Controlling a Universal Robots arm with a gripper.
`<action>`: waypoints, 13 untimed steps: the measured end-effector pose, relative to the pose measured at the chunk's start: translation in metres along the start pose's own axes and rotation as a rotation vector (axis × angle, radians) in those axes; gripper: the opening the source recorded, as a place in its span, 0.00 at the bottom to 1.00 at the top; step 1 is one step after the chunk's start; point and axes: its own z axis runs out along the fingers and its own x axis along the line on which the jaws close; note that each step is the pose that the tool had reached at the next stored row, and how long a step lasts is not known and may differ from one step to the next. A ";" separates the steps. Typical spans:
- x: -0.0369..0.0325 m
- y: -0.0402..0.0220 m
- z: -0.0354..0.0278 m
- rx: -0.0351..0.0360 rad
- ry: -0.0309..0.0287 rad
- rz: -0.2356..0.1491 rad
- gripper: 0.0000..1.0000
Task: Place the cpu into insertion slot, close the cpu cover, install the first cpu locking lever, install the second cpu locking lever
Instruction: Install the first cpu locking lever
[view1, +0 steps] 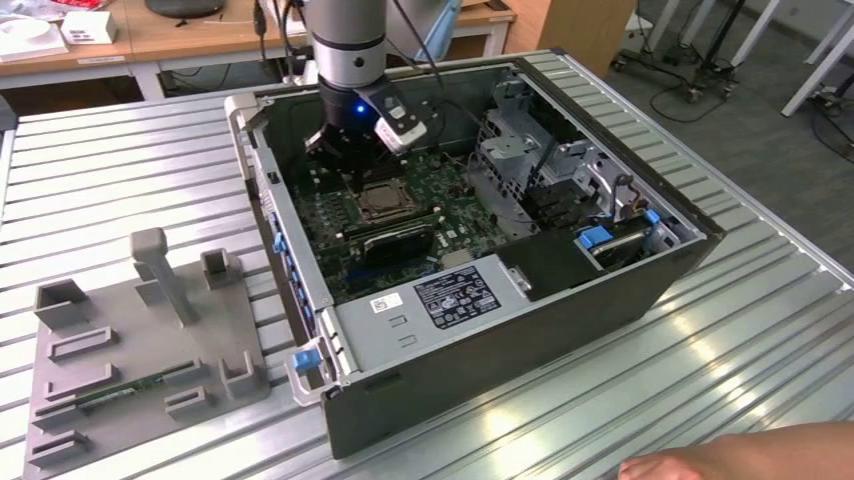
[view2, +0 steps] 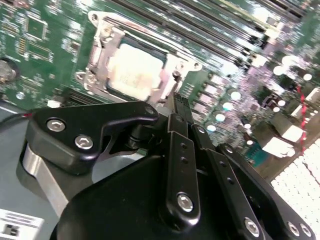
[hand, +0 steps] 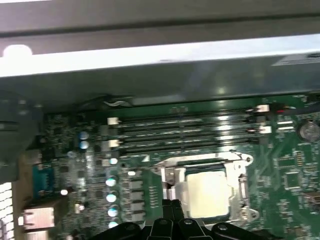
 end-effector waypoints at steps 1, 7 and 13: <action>0.0026 -0.0003 -0.0001 -0.0001 -0.0003 0.000 0.10; 0.0166 -0.0018 -0.0008 -0.0002 -0.0016 0.000 0.10; 0.0192 -0.0022 -0.0013 0.0000 -0.0016 0.000 0.10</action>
